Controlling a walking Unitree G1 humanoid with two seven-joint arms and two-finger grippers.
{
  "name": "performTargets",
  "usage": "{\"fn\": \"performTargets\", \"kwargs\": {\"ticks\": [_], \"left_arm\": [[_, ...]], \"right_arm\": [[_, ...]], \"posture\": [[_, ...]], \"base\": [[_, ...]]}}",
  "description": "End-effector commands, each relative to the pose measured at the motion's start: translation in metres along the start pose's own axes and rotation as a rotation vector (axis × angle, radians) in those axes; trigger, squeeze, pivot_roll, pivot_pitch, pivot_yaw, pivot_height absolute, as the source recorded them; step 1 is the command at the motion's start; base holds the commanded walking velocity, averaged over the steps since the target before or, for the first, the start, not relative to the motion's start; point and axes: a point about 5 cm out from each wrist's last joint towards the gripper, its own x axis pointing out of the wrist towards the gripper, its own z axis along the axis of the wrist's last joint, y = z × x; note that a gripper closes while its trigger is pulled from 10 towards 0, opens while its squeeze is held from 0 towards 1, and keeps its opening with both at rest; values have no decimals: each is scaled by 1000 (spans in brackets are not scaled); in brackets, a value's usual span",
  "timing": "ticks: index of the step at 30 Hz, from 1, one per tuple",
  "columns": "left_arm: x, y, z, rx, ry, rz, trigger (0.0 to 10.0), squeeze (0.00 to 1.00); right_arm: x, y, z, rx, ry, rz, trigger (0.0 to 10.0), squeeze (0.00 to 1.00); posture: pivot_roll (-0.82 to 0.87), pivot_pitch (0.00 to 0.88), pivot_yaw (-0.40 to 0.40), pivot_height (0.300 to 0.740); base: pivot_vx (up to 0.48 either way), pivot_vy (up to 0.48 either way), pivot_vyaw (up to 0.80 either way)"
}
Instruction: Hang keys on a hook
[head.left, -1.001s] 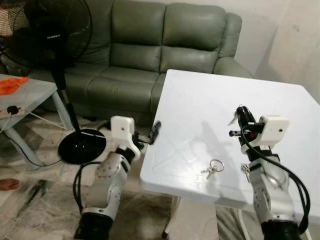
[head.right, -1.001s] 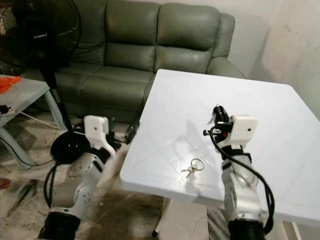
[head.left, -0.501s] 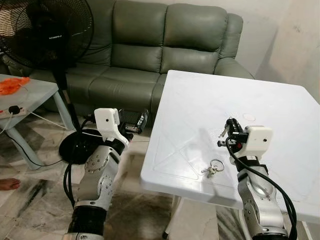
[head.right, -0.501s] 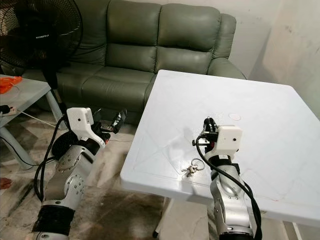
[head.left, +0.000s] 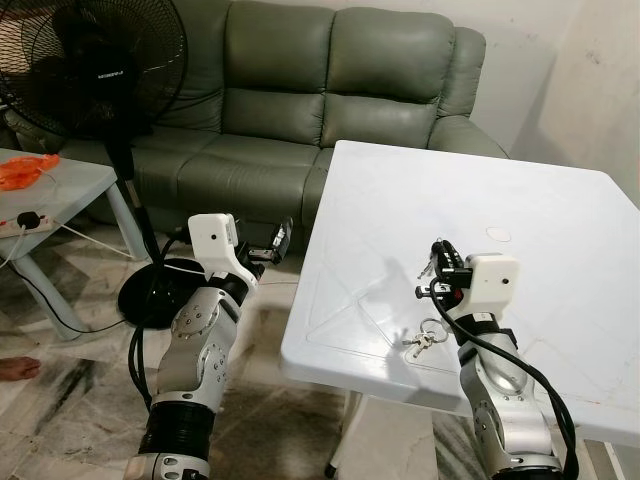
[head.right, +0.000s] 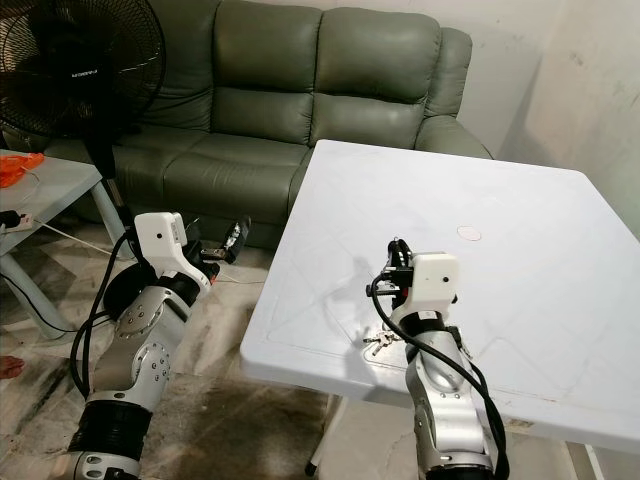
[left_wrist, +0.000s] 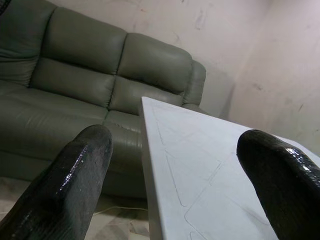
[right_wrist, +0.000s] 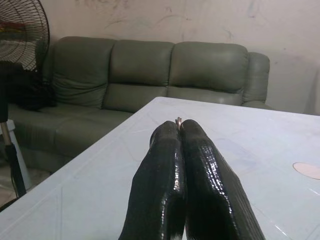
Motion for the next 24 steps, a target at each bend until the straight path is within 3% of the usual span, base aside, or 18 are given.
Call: {"fn": "performTargets", "kwargs": {"ticks": [1,24], "left_arm": [[1,-1,1,-1,-1,7,10000,0],[4,0,3,-17,-6,11,10000,0]], "right_arm": [[1,-1,1,-1,5,-4,10000,0],[-1,0,0,1,15,-3,10000,0]], "posture": [[-9,0,-41,740],[-13,0,-42,740]], "base": [[0,-480,0],[0,-480,0]]}}
